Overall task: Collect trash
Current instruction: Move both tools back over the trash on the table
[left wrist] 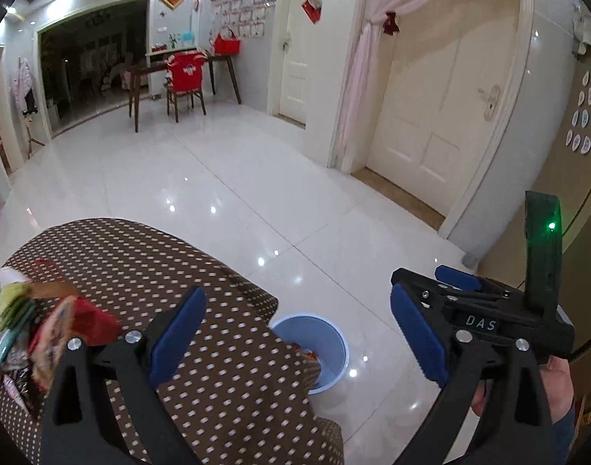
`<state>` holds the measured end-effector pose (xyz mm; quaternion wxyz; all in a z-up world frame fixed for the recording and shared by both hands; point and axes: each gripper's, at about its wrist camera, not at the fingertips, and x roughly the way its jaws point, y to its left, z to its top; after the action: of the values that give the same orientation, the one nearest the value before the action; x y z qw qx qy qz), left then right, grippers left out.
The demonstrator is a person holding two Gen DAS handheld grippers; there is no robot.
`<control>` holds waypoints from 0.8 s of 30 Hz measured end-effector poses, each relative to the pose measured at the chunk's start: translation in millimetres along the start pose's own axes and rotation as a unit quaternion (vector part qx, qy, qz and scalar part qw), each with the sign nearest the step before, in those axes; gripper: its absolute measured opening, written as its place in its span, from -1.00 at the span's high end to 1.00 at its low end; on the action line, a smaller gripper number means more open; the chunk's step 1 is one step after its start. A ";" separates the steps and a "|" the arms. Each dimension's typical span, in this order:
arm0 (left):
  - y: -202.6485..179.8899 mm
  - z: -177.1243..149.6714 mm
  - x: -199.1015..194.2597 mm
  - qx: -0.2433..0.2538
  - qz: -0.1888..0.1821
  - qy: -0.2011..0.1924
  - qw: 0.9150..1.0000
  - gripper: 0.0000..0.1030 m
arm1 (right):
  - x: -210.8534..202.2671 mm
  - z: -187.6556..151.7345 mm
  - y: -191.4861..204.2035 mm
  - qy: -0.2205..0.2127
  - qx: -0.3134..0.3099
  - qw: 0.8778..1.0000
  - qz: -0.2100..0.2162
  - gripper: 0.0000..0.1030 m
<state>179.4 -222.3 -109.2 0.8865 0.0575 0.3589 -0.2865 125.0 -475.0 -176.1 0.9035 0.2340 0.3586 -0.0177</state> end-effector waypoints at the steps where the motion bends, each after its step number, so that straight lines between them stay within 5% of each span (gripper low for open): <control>1: 3.5 -0.9 -6.2 -0.003 0.002 -0.006 1.000 -0.83 | -1.5 0.8 5.5 -0.001 -0.005 1.000 0.002 -0.88; 24: 117.4 -56.1 -114.9 -0.099 0.086 -0.085 0.988 -0.84 | 1.6 -23.6 167.8 0.006 -0.124 0.989 0.080 -0.88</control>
<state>143.6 -54.0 -85.7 0.9362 -0.0240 0.3029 -0.1765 144.6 -315.1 -123.3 0.9218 0.1486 0.3437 0.1008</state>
